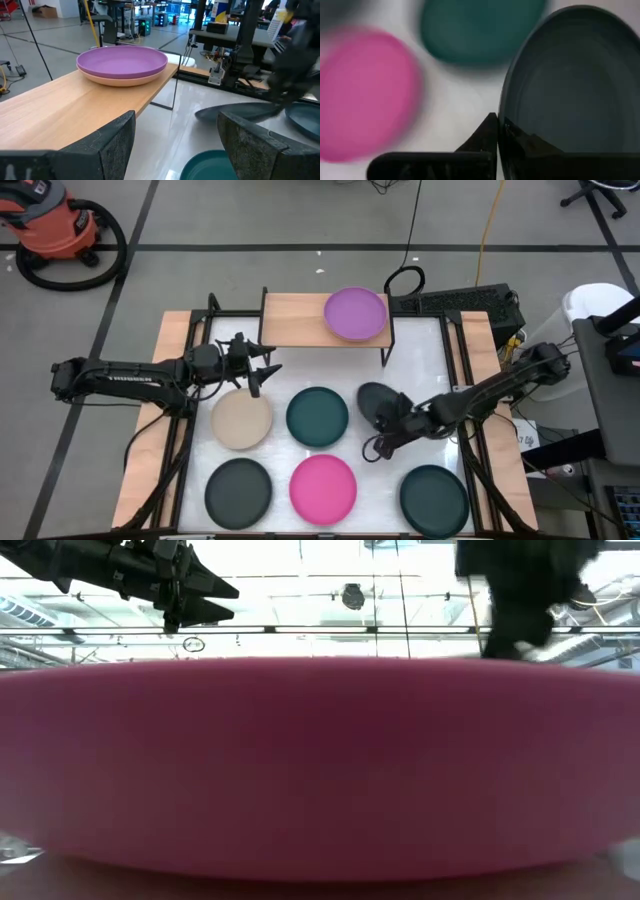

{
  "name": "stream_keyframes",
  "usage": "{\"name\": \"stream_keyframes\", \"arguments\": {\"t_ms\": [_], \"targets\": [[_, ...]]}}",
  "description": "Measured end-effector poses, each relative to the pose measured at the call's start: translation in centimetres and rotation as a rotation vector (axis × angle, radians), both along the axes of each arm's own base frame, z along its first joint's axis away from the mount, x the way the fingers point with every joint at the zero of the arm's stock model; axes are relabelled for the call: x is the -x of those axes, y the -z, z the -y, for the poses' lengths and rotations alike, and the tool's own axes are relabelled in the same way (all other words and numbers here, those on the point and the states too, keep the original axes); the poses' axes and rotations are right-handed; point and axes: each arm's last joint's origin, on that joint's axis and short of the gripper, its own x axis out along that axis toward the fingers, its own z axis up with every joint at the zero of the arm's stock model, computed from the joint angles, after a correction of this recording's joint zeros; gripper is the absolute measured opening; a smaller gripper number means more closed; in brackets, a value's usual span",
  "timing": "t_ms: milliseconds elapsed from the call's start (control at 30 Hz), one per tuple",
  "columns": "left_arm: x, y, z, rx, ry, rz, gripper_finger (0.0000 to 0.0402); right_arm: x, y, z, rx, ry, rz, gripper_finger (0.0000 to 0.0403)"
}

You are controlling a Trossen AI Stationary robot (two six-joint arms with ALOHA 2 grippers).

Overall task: Place and stack plates onto a shelf
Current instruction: Stack the right black plate on the purple plate

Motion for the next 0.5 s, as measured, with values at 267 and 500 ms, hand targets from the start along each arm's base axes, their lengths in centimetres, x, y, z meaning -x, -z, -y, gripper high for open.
{"name": "stream_keyframes", "arguments": {"t_ms": [267, 500], "targets": [[0.0, 0.0, 0.0, -0.001, 0.0, 0.001, 0.0283, -0.3, -7.3, 0.6, 0.212, -0.042, 0.444, 0.0001], [0.0, -0.1, 0.0, -0.004, 0.001, 0.015, 0.0283, 0.4, -12.9, 5.7, 0.446, 0.266, 0.758, 0.0]]}}
